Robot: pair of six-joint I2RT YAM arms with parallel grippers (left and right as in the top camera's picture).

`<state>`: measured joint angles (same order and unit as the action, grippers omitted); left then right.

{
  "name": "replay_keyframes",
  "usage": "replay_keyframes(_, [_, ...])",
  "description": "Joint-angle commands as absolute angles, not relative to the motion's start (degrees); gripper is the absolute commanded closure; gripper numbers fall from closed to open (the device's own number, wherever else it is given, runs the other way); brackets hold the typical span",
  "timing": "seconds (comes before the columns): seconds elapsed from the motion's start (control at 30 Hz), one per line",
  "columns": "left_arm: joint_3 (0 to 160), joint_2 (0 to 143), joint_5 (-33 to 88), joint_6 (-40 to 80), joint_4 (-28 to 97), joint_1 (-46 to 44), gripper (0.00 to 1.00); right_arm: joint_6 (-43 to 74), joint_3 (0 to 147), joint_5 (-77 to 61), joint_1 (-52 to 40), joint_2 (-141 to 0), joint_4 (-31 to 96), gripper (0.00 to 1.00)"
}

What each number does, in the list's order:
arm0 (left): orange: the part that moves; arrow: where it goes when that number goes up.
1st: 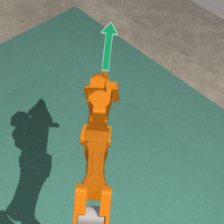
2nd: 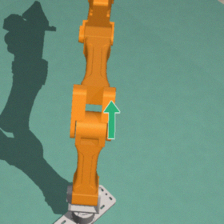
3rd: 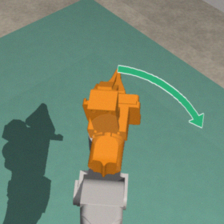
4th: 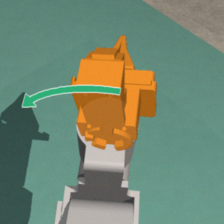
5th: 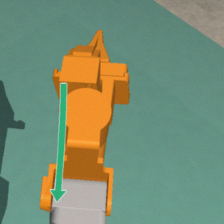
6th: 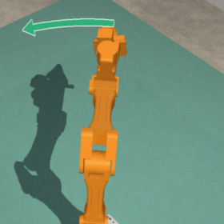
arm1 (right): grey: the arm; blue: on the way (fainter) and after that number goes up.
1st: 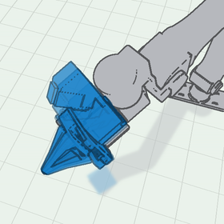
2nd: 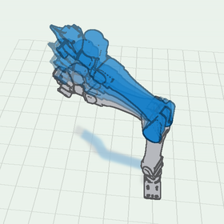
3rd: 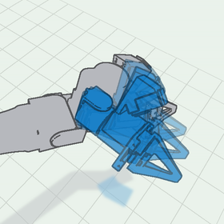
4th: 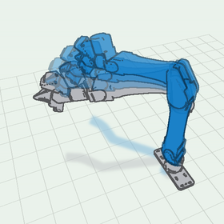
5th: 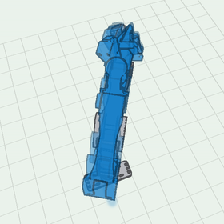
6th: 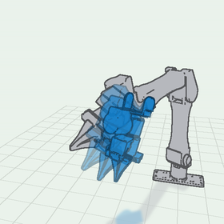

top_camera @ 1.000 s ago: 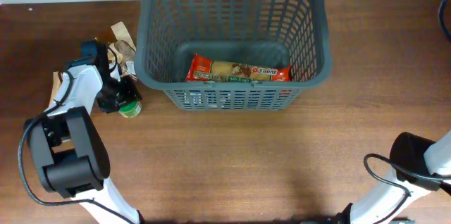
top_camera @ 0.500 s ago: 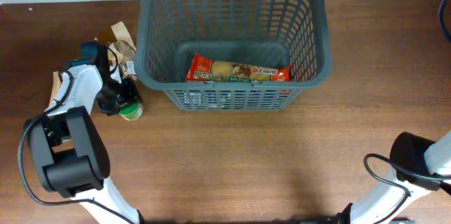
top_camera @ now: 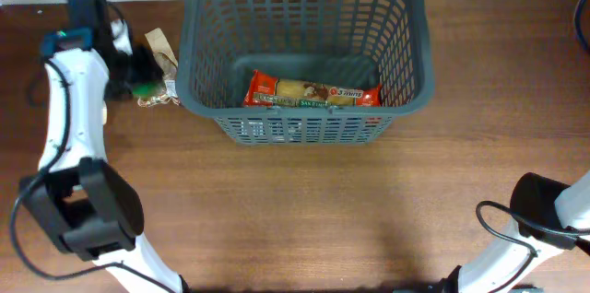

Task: Pack container
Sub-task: 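Lift the jar with the left gripper and place it in the basket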

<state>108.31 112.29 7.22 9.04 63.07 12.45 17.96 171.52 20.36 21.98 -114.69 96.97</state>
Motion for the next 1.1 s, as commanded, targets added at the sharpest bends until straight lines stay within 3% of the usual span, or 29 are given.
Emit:
replay_keyframes(0.0, [117.6,106.1,8.3,8.0,63.9,12.3,0.98,18.3,171.5,21.3,22.2,-114.8,97.3,0.01])
replay_keyframes(0.27, [130.1,101.4,14.0,-0.1,63.4,6.1,0.98,18.3,171.5,21.3,22.2,-114.8,97.3,0.01])
replay_keyframes(0.6, [136.3,101.3,18.5,-10.9,60.6,-10.2,0.98,18.3,171.5,21.3,22.2,-114.8,97.3,0.01])
replay_keyframes(0.87, [136.2,105.3,14.1,-11.3,61.5,-17.9,0.98,18.3,171.5,21.3,22.2,-114.8,97.3,0.01])
replay_keyframes(1.07, [136.2,111.7,13.6,-9.2,65.3,-18.7,0.98,18.3,171.5,21.3,22.2,-114.8,97.3,0.01])
